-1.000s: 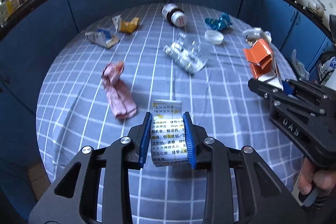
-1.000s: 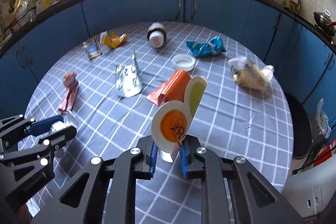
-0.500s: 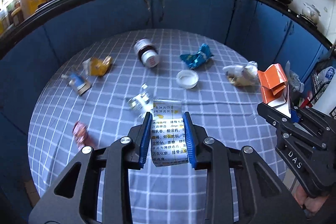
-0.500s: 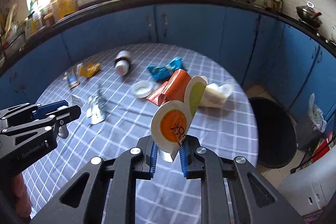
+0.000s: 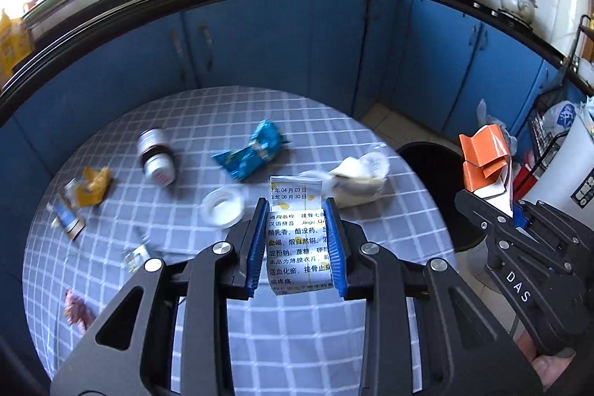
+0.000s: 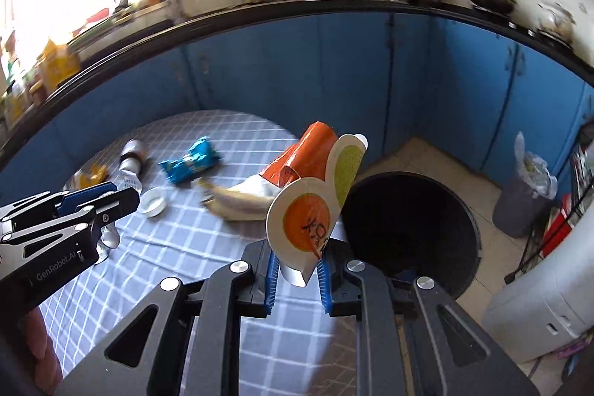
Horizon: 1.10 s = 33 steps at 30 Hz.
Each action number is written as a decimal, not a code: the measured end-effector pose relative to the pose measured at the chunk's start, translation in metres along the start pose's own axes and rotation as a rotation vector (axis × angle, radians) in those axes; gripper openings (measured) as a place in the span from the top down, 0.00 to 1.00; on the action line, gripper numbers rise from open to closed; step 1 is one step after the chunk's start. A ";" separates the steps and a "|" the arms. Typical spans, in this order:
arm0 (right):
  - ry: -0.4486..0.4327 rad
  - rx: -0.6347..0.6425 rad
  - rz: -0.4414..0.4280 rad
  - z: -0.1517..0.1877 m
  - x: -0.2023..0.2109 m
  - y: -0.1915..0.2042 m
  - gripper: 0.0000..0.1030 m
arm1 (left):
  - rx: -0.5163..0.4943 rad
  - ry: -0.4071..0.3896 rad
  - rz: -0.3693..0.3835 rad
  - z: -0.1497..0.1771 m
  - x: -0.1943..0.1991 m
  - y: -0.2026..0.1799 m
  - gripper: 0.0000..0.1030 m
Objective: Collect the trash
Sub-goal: 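Carry both items over the black bin and open the right tool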
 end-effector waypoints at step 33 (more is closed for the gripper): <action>-0.059 -0.121 0.140 -0.054 -0.009 -0.114 0.70 | -0.034 -0.069 0.054 -0.089 -0.030 -0.092 0.70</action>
Point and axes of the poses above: each gripper's, at about its wrist camera, not at the fingertips, and x roughly against the way its jaws point, y to its left, z to its underside, the point moved 9 cm from there along -x, roughly the way its jaws point, and after that the axes turned 12 degrees about -z, right-handed, at the moved point
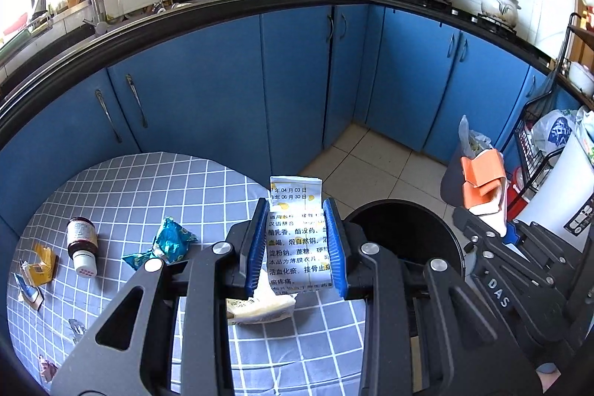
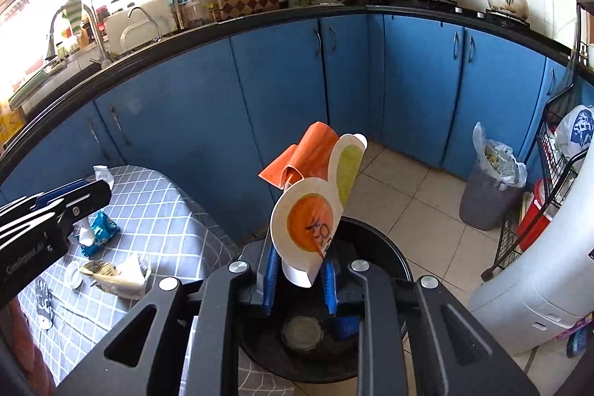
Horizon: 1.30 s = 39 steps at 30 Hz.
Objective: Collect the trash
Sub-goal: 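Carry both items over the black bin and open the right tool, then open the left tool to drop the medicine box into the bin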
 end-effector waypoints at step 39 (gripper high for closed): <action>-0.015 -0.070 0.054 0.018 0.026 -0.034 0.07 | -0.035 -0.063 0.018 -0.025 0.008 -0.047 0.04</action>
Point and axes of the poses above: each gripper's, at about its wrist camera, not at the fingertips, and x roughly against the way its jaws point, y to its left, z to its underside, the point moved 9 cm from there along -x, roughly the way its jaws point, and after that the axes turned 12 degrees about -z, right-handed, at the moved point
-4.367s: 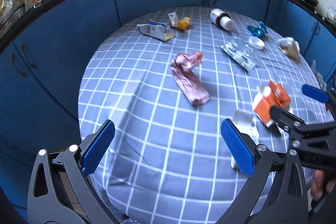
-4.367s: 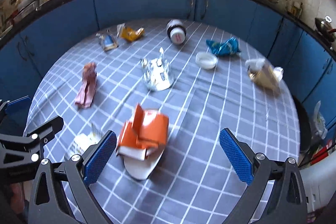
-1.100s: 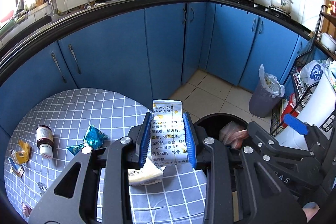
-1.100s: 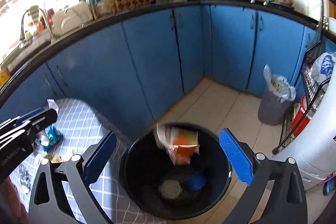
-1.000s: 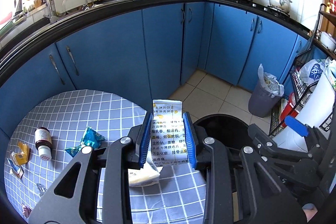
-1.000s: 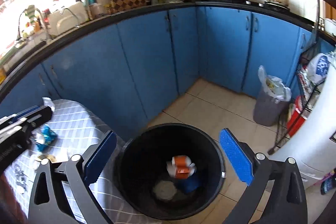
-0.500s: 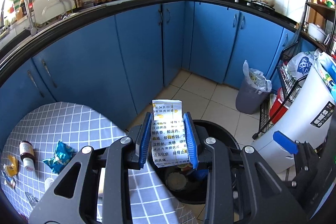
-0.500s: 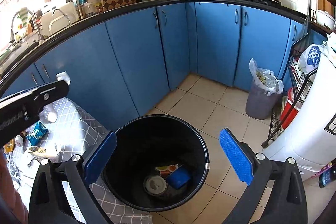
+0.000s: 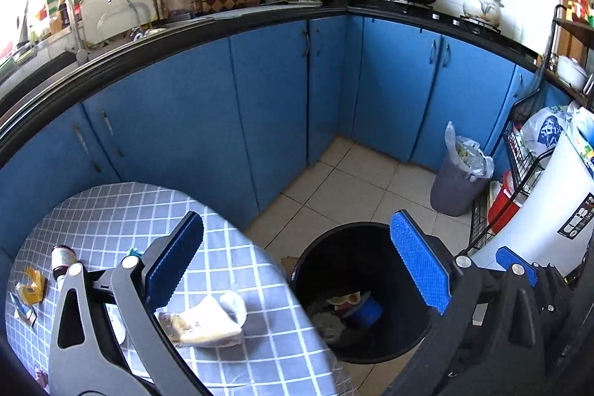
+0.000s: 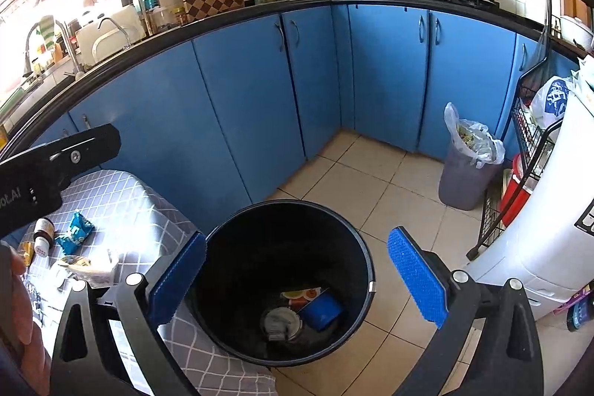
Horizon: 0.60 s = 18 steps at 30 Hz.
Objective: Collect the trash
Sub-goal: 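Open the left tool to drop the medicine box into the bin, then move both tools back over the table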
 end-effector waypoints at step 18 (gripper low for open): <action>-0.048 0.108 -0.039 -0.003 0.011 0.105 0.07 | 0.107 -0.017 -0.143 0.049 0.056 0.136 0.04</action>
Point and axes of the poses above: each gripper's, at about its wrist camera, not at the fingertips, and x roughly against the way its jaws point, y to its left, z to its underside, the point moved 9 cm from there along -x, roughly the way its jaws point, and after that the axes turned 12 degrees about -z, right-handed, at the moved point
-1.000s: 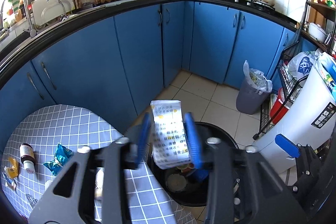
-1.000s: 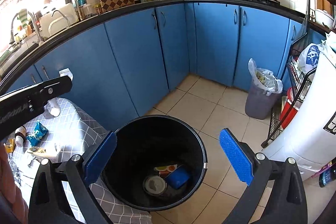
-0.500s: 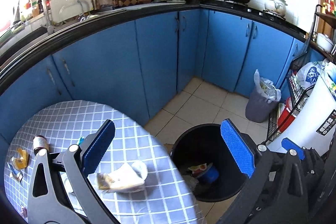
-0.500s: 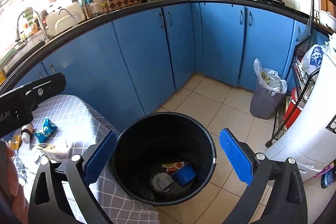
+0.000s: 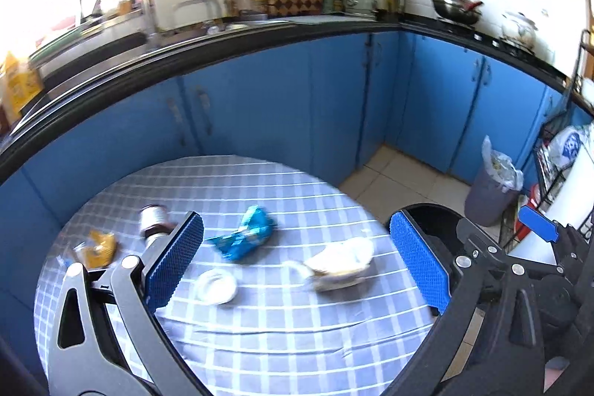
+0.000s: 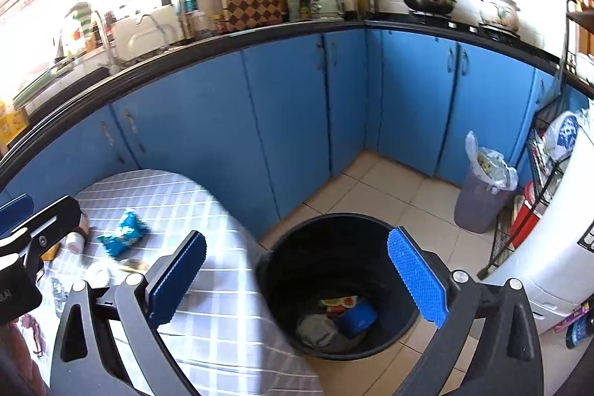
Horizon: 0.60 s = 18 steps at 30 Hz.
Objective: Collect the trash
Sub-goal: 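Move both tools back over the table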
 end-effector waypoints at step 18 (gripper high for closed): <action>0.073 0.193 -0.145 0.010 -0.041 0.168 0.07 | 0.225 0.063 -0.180 0.035 -0.012 0.199 0.03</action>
Point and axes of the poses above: each gripper's, at about its wrist camera, not at the fingertips, and x roughly against the way its jaws point, y to its left, z to its underside, the point moved 9 cm from there along -x, roughly the way its jaws point, and after that the axes turned 12 degrees about -z, right-handed, at the moved point
